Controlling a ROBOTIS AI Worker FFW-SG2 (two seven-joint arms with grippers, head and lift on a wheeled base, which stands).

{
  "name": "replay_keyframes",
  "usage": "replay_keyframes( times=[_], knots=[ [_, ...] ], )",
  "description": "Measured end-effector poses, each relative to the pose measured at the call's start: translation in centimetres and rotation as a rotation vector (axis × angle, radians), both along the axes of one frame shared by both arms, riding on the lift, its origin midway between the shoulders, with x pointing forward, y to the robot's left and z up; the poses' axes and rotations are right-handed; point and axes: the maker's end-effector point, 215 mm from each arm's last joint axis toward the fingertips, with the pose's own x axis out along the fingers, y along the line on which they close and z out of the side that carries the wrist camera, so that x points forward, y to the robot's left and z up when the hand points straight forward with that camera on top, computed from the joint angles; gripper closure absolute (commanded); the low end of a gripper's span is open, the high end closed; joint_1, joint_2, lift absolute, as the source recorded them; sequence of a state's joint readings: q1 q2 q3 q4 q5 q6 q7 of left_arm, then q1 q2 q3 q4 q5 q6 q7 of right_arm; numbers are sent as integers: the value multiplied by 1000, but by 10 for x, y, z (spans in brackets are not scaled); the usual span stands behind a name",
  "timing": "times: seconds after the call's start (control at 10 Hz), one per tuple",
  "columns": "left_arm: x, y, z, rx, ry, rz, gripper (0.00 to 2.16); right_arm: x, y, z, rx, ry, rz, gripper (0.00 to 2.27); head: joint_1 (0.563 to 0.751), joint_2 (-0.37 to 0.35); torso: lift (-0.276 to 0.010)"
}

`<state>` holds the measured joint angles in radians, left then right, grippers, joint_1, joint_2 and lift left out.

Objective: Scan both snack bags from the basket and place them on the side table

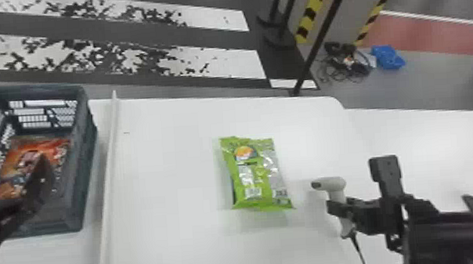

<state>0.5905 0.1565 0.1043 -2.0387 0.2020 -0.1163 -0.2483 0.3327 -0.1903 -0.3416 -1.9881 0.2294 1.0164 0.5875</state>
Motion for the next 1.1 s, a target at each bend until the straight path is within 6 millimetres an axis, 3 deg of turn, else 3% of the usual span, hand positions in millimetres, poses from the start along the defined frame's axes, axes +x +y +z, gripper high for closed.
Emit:
replay_keyframes(
  times=[0.3, 0.7, 1.1],
  knots=[
    [1, 1, -1, -2, 0, 4, 87, -14, 38, 26, 53, -27, 32, 2256, 695, -204, -75],
    [1, 5, -3, -1, 5, 11, 87, -26, 89, 33, 121, -5, 89, 2260, 695, -124, -75],
    [0, 6, -5, -1, 9, 14, 87, -28, 110, 32, 140, 12, 115, 2256, 695, -83, -75]
  ],
)
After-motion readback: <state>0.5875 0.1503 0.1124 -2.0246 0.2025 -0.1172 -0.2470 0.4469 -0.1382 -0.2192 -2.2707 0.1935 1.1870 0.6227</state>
